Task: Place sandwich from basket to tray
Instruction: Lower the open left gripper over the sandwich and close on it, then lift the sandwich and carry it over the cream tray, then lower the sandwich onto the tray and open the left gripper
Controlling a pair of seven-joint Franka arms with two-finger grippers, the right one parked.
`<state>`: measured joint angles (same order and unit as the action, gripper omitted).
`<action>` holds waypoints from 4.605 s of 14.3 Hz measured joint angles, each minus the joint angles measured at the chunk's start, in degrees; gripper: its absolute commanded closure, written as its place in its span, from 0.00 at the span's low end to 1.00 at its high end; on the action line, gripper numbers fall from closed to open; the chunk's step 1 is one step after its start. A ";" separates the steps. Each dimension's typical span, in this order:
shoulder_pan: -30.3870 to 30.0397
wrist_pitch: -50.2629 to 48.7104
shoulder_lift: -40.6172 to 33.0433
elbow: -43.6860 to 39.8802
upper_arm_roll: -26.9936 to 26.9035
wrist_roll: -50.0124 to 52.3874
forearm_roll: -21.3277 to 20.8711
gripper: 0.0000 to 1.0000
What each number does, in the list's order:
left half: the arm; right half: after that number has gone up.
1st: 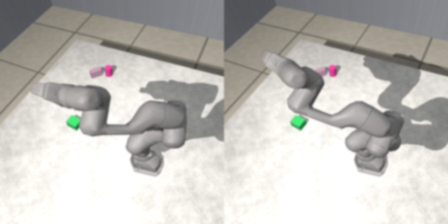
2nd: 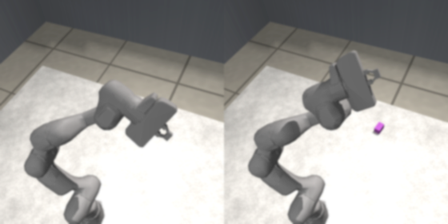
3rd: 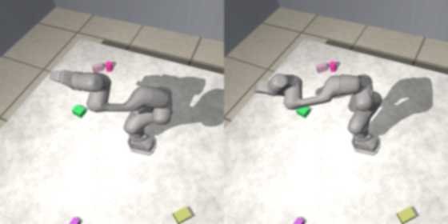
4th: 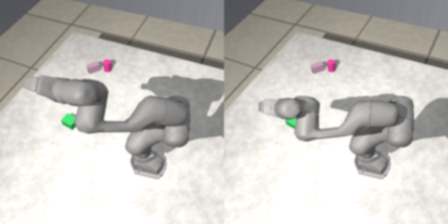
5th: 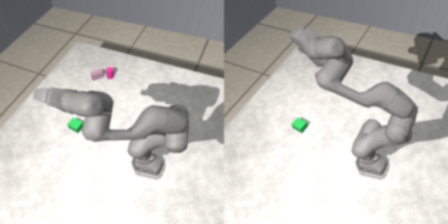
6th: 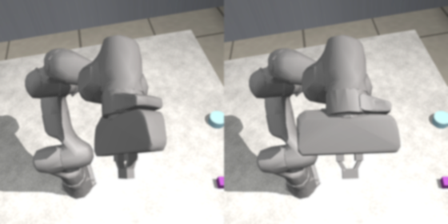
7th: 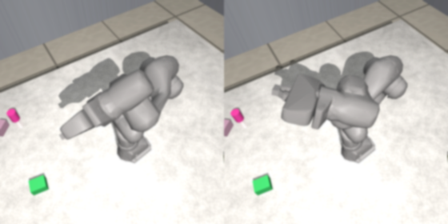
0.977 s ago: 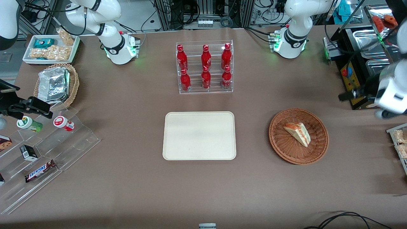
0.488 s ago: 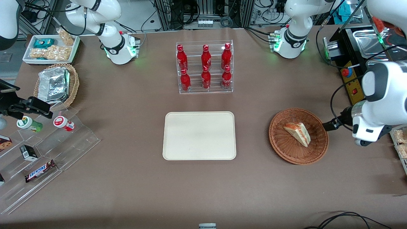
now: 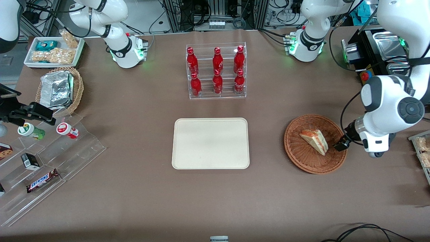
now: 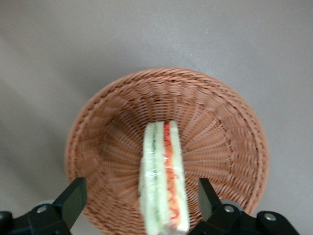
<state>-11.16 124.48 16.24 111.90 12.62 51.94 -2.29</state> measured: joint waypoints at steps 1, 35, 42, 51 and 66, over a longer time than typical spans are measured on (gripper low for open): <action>0.46 1.03 0.57 0.07 0.11 1.89 0.00 0.00; 22.58 -12.94 8.14 -17.53 2.60 8.97 -3.87 0.94; 38.59 -12.55 25.93 -36.42 2.60 5.34 -4.00 0.78; 45.57 -8.45 38.13 -46.16 2.44 4.32 -4.37 0.42; 43.11 -18.57 30.45 -49.98 -1.72 1.90 -5.20 0.00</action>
<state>31.95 105.91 46.69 61.92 10.90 53.84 -7.49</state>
